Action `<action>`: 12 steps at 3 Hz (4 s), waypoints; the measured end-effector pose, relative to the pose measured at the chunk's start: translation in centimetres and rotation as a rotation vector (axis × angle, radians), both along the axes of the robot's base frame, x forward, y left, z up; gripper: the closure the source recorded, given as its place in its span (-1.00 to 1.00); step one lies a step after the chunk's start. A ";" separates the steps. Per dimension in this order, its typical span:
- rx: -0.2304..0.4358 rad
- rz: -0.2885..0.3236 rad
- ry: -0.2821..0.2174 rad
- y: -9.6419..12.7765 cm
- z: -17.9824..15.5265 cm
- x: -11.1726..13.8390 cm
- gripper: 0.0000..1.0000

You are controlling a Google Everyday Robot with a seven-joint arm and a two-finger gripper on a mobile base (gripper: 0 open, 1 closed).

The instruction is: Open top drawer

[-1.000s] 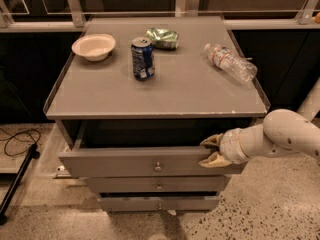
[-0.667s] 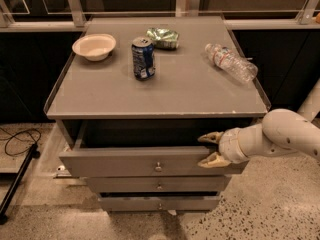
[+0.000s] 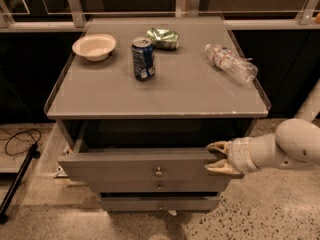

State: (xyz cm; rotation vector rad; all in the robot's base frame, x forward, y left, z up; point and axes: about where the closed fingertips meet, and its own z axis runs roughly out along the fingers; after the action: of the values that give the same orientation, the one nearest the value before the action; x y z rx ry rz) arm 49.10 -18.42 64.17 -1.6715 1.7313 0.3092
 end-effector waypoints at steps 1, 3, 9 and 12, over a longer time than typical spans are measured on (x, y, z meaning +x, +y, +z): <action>0.006 0.009 -0.005 0.4 0.6 -0.5 1.00; 0.007 0.011 0.004 -0.1 0.4 -2.5 1.00; 0.013 -0.003 0.030 -0.6 -0.3 -3.4 -0.73; 0.017 -0.016 0.064 -1.5 -0.4 -4.7 0.70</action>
Offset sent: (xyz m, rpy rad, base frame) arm -0.2195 -0.0837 -0.0350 -0.0053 0.0792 -0.0166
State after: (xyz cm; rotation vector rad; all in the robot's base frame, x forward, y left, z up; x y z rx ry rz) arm 44.39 -19.94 63.79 -1.6511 1.7827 0.3722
